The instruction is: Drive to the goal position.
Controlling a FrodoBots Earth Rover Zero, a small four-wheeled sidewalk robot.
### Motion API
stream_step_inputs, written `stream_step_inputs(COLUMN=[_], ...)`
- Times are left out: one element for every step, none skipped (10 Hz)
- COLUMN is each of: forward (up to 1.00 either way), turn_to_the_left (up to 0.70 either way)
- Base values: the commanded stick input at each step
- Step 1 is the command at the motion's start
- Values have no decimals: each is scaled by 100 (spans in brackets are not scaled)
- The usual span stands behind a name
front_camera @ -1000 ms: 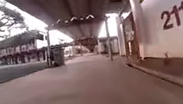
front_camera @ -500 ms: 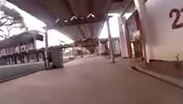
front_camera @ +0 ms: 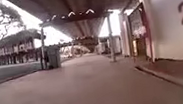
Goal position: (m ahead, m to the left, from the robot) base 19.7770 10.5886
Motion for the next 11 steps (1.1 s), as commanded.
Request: stream_step_inputs(forward=[85,85,85,85,85,85,85,85,85,85,85], turn_to_the_left=[0,0,0,0,0,0,0,0,0,0,0])
